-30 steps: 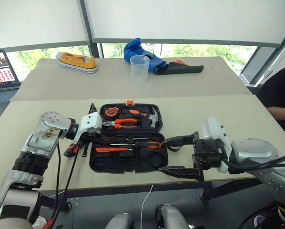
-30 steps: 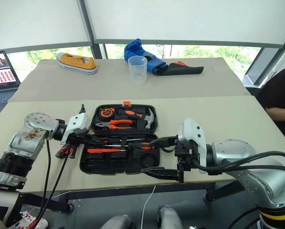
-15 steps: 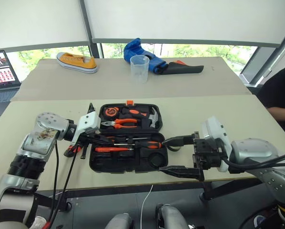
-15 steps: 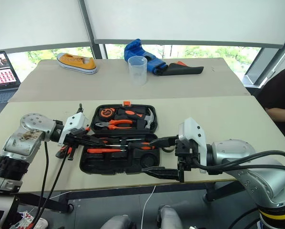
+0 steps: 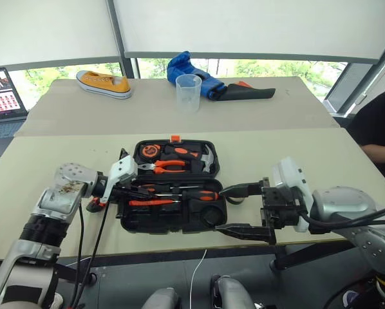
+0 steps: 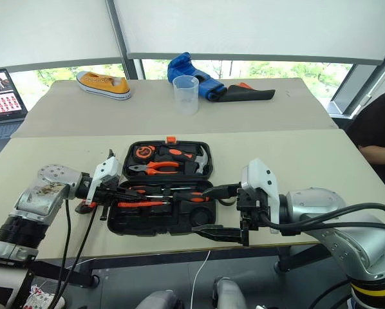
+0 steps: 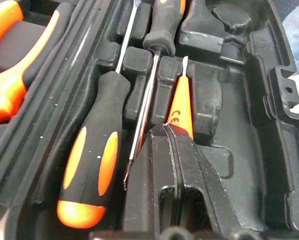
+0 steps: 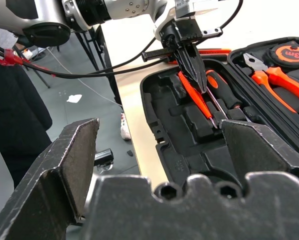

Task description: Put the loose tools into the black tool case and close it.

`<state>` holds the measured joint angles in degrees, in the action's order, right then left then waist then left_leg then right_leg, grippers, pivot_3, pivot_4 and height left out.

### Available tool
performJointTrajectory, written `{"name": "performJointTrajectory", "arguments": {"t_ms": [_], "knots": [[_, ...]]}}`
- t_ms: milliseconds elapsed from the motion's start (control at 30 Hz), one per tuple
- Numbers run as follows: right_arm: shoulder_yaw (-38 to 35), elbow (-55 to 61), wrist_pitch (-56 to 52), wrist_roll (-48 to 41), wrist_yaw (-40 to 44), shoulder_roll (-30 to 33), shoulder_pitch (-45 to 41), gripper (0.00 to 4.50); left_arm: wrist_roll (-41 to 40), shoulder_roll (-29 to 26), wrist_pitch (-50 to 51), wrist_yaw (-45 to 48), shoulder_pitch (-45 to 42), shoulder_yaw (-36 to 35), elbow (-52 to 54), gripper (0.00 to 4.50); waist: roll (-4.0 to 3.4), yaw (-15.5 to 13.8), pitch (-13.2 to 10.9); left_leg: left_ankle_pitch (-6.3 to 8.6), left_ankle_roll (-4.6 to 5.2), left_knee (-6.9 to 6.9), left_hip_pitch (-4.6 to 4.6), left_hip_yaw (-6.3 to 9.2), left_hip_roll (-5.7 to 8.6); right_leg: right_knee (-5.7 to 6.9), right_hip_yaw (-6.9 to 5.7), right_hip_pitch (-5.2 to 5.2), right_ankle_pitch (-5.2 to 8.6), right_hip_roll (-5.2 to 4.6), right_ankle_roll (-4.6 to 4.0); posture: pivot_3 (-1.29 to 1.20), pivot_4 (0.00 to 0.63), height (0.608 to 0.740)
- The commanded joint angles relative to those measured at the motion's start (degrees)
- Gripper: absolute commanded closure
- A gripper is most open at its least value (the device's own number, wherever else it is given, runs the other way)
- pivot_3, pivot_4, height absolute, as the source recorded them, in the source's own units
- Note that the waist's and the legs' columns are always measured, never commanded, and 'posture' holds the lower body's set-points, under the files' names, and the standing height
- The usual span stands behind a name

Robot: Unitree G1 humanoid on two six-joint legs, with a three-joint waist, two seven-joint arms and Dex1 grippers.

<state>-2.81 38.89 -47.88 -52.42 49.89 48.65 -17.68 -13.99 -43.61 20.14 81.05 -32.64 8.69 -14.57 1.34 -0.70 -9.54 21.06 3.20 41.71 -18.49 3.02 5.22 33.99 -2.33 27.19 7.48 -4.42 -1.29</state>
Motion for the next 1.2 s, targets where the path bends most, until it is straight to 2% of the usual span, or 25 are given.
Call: {"name": "performJointTrajectory", "arguments": {"t_ms": [33,500,1200], "knots": [[-0.6,0.7,1.0,0.2,0.3,0.5,-0.6,0.00,-1.2,-0.7,0.4,0.2,1.1,-1.4,1.1,4.46,0.00,0.0,0.0,0.00,0.00,0.00,0.00,0.00,0.00,0.00,0.00,0.00,0.00,0.00,0.00,0.00,0.150,0.724],[0.3,0.1,1.2,1.0,0.1,-0.4,-0.5,0.00,-3.9,0.5,-1.6,-6.7,7.2,-6.8,8.7,4.46,0.00,0.0,0.0,0.00,-0.01,0.00,0.01,0.00,0.00,-0.01,0.00,0.00,0.00,0.00,0.00,0.00,0.150,0.724],[1.0,-1.5,1.2,1.7,0.7,-1.2,-1.1,0.00,0.8,-0.5,-10.7,-9.8,14.2,-4.9,11.2,4.46,-0.01,0.0,0.0,0.01,-0.02,-0.01,0.06,-0.01,0.00,0.00,0.01,-0.02,0.00,0.00,0.00,0.00,0.150,0.724]]}}
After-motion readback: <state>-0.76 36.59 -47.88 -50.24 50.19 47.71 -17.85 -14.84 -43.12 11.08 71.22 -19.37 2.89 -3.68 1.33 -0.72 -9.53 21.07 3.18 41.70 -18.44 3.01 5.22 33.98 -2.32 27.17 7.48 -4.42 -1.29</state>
